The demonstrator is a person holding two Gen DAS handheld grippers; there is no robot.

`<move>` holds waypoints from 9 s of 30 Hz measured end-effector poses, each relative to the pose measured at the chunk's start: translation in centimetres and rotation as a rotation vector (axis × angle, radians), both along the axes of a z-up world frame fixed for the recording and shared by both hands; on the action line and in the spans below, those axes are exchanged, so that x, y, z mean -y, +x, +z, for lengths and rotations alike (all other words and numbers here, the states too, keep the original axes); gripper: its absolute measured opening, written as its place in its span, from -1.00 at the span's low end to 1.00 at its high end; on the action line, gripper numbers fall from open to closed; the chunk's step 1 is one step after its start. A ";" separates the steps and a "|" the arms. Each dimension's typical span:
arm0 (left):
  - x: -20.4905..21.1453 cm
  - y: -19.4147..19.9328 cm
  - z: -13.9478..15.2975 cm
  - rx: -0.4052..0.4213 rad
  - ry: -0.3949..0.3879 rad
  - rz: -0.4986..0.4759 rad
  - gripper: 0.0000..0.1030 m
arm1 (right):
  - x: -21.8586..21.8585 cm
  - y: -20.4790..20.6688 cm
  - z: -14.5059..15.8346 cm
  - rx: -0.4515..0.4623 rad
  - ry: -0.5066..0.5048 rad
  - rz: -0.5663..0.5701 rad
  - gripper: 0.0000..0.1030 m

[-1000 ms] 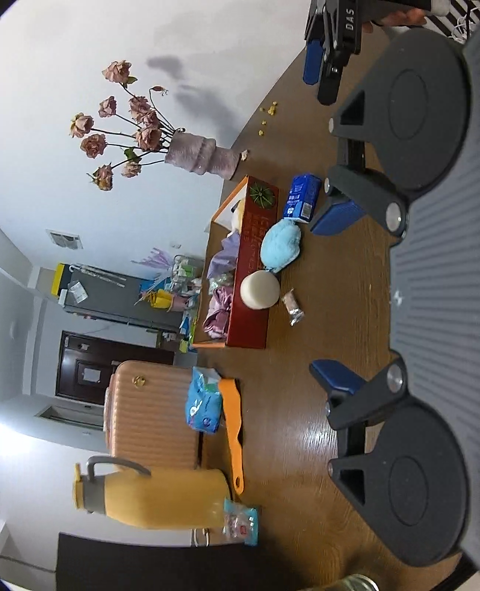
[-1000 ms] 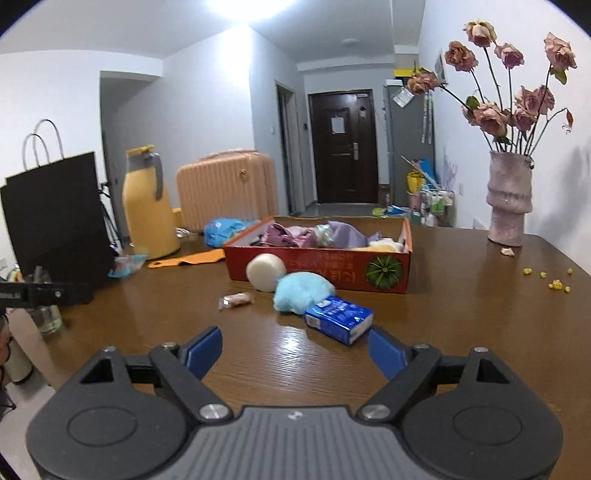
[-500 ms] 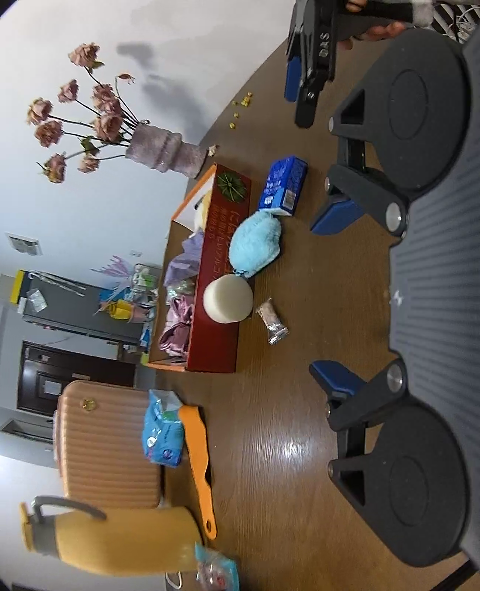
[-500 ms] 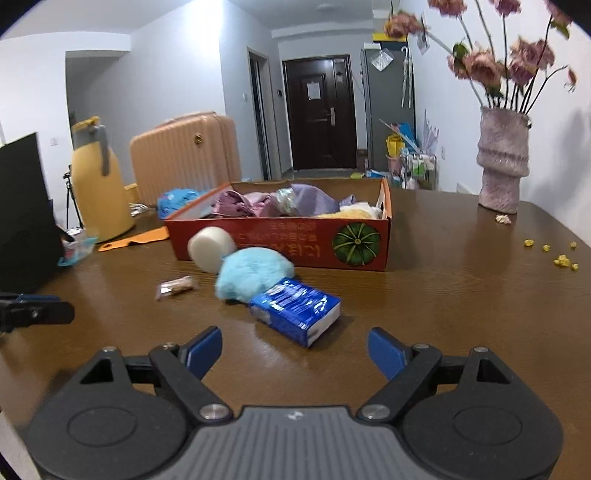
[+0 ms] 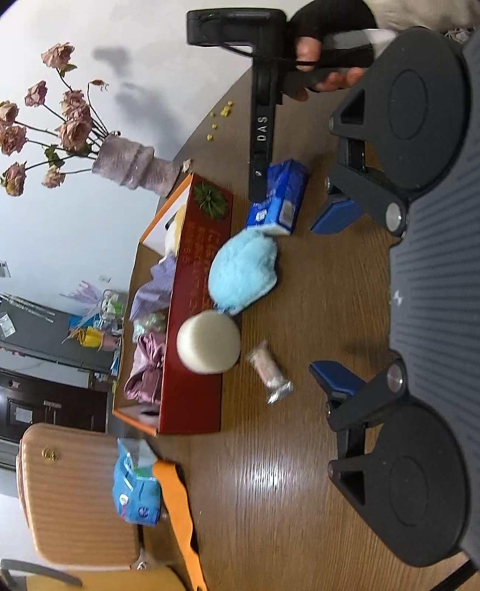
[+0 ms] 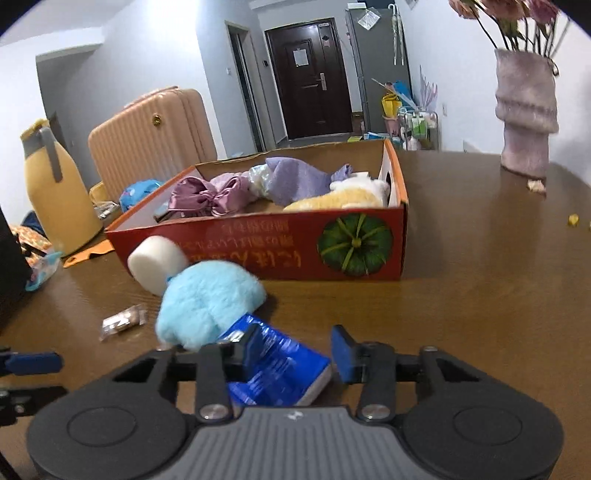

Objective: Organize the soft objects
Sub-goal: 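Move both open tools toward the blue milk carton, then close both tools on the blue milk carton, then carry the carton into the box and open both tools, then move both open tools back to the light-blue plush toy, then close both tools on the light-blue plush toy and lift it, then carry the plush toy into the box and open both tools, then move both open tools back toward the foam cylinder and candy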

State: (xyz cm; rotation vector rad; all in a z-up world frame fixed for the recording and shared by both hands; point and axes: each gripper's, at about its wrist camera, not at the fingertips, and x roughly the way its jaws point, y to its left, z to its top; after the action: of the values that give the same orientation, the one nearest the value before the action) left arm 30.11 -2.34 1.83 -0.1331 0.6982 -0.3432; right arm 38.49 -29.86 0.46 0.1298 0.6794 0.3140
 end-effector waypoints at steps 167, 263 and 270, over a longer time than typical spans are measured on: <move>2.5 2.0 -2.3 -0.185 -0.240 -0.142 -0.39 | -0.2 -6.1 -1.6 -0.135 0.310 0.067 -0.36; -1.6 -2.9 9.4 0.171 0.069 0.071 0.37 | 3.0 -6.4 13.1 0.230 0.076 0.055 0.52; -2.8 -9.2 4.6 0.105 -0.003 0.137 0.37 | 0.5 -13.2 6.3 0.119 0.107 0.049 0.55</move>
State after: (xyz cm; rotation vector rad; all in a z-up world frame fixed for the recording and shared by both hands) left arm 20.95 0.47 6.41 -0.1636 0.5819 -0.2184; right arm 25.30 -30.37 6.72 0.1951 0.5483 0.4024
